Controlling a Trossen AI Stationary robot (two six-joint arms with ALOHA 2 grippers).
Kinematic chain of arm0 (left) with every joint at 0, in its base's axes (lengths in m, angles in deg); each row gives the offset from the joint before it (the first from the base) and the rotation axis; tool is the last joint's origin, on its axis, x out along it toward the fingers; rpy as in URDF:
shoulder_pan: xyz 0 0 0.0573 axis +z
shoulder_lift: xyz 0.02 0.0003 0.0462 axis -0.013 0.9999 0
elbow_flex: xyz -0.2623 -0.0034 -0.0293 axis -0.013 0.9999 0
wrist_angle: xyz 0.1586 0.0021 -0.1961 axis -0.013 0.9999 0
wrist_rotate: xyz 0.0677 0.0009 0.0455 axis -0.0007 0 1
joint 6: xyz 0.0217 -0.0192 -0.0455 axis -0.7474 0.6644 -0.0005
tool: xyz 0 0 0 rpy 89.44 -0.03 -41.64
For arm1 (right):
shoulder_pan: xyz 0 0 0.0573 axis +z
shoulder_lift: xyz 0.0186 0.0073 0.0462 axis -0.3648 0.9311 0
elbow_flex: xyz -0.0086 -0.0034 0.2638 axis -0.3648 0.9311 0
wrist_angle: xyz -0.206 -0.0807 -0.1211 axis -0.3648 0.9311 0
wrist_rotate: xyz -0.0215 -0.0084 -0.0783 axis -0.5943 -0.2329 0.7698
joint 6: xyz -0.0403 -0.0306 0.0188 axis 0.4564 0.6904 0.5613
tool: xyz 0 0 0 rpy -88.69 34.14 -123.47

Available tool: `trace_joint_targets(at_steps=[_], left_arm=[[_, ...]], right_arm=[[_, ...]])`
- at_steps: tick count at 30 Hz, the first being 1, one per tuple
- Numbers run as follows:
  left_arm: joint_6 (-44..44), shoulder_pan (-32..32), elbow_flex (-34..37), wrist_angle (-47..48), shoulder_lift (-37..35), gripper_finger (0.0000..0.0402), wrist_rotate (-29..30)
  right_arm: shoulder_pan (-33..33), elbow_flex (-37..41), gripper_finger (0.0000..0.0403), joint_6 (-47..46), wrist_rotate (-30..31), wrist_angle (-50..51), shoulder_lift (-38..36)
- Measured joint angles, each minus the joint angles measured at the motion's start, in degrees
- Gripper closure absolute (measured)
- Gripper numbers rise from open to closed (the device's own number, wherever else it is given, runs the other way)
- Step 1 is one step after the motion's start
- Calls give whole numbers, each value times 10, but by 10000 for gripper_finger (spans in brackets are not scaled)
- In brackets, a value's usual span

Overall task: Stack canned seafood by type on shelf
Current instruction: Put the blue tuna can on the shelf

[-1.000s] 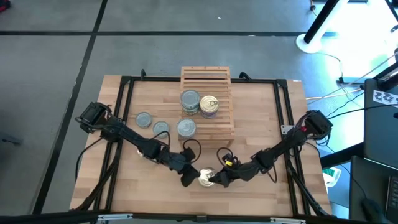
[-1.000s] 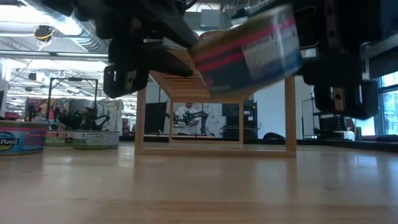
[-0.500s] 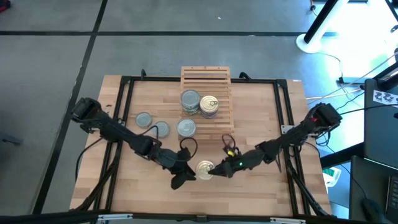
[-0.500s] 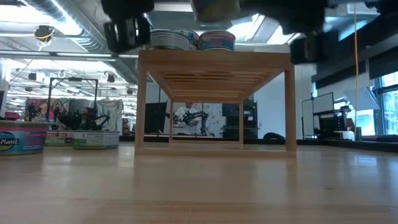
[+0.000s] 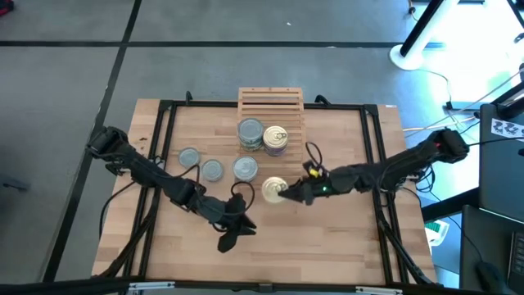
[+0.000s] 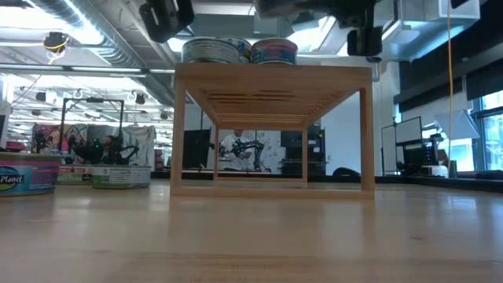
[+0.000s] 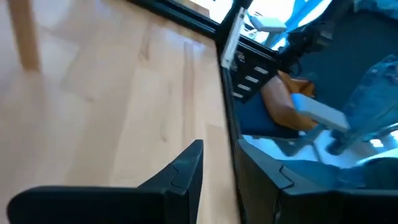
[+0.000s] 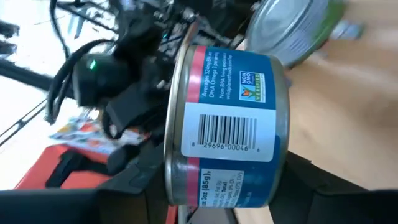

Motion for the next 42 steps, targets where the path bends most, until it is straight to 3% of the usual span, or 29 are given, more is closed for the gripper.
trace_joint_targets(at_steps=[8, 12, 18, 33, 42], left_arm=[[-139, 2, 1, -117, 17, 314, 147], [-197, 7, 1, -204, 48, 314, 191], [-231, 23, 1, -306, 106, 314, 207], [-349, 4, -34, -300, 111, 314, 234], [-349, 9, -34, -290, 111, 314, 234]], right_arm=[[-50, -2, 203, -2, -30, 56, -10], [-59, -2, 203, -4, -33, 55, -10], [-59, -2, 196, -16, -29, 56, -10], [-48, 2, 203, -48, -48, 53, -38], [-5, 1, 191, -76, 12, 173, -80]])
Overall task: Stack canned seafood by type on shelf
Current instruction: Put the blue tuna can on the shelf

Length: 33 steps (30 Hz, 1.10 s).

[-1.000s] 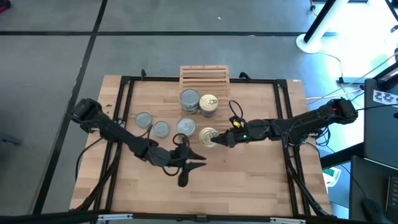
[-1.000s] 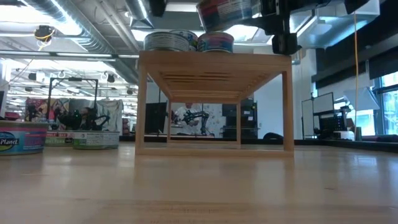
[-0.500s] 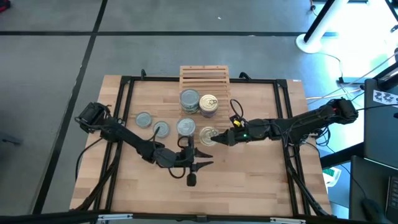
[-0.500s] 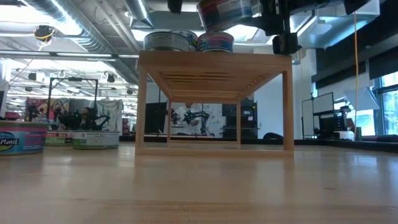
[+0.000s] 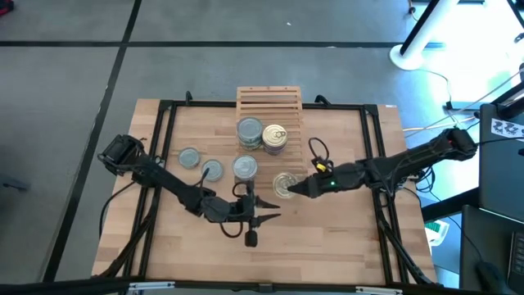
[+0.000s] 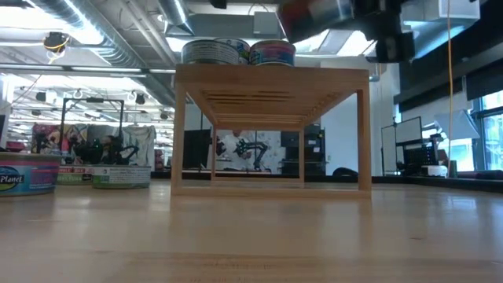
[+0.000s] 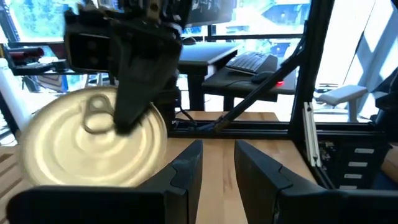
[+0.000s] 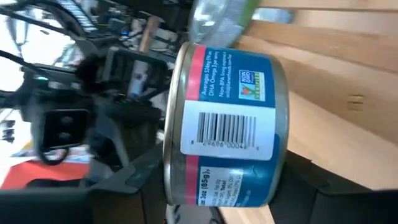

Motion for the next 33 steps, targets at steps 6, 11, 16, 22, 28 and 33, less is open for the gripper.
trace_joint_targets(at_steps=[6, 11, 16, 22, 28, 33], left_arm=[[4, 11, 0, -7, 0, 314, 0], [14, 28, -16, -16, 19, 314, 2], [-42, 31, -69, -5, 61, 314, 14], [-75, 34, -123, 70, 75, 314, 73], [-75, 51, -130, 94, 74, 314, 77], [-41, 58, -130, 132, 74, 314, 77]], right_arm=[[-6, -1, 206, 3, 10, 14, -7], [-37, -1, 204, 11, 1, 20, -7], [-67, -1, 186, 11, -28, 35, -7], [-68, -1, 206, 12, -37, 39, -7], [-68, -1, 182, 12, -37, 48, -7], [-68, -1, 185, 12, -37, 51, -7]])
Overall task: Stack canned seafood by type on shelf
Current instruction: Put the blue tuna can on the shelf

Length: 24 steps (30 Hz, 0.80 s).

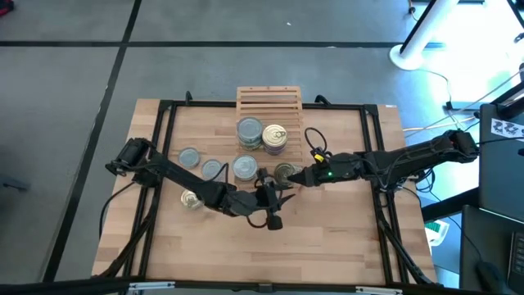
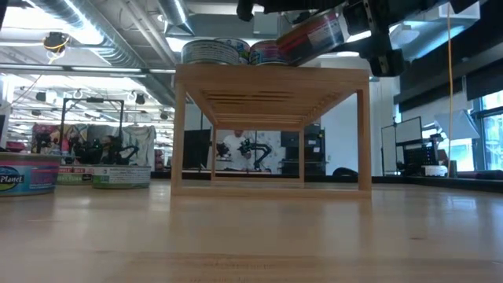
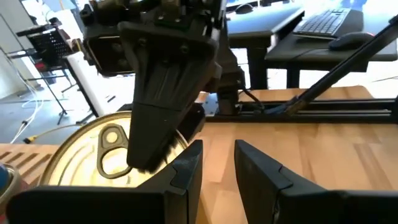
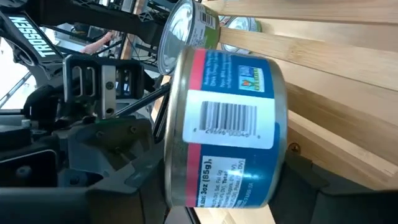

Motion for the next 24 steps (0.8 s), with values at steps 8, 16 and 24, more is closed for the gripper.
trace_joint_targets(at_steps=[8, 16, 24], left_arm=[[21, 7, 0, 26, 2, 314, 2], [65, 19, 0, 71, 2, 314, 5], [70, 19, 0, 68, 2, 314, 50]], right_arm=[[0, 0, 197, 1, 3, 0, 0], [0, 0, 124, 0, 1, 1, 0], [0, 0, 105, 0, -27, 1, 0]])
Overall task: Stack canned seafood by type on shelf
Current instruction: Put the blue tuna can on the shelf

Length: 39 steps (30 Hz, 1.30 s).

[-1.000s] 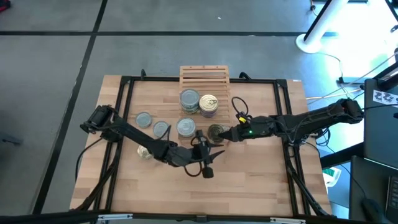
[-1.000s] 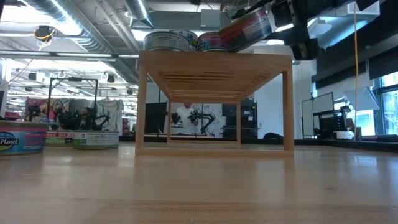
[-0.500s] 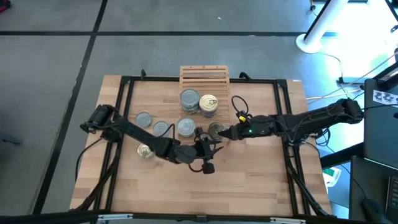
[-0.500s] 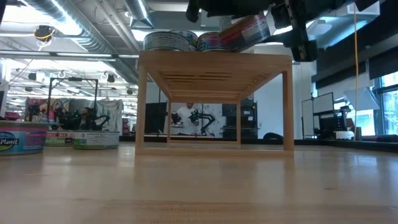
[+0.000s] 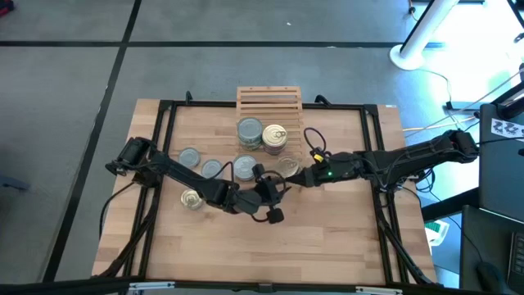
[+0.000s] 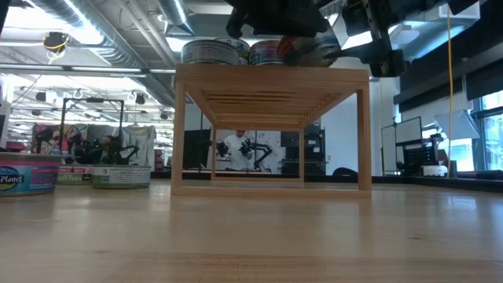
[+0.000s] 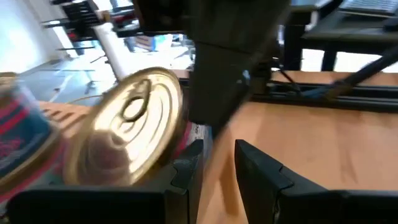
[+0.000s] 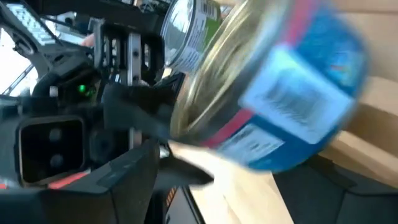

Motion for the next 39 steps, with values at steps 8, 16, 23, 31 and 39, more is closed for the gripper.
trace_joint_targets(at_steps=[8, 16, 23, 31, 39], left_arm=[[2, 4, 0, 0, 0, 314, 9], [2, 4, 0, 0, 0, 314, 12], [-2, -2, 0, 0, 0, 314, 12], [-13, -40, 0, 9, -24, 314, 12], [51, -88, 0, 161, -110, 314, 10]], right_arm=[[0, 0, 105, 0, -60, -4, 0], [0, 0, 104, 0, -88, -9, 0], [0, 0, 104, 0, -109, -32, 0], [0, 0, 104, 15, -128, -38, 0], [1, 0, 104, 49, -143, -38, 0]])
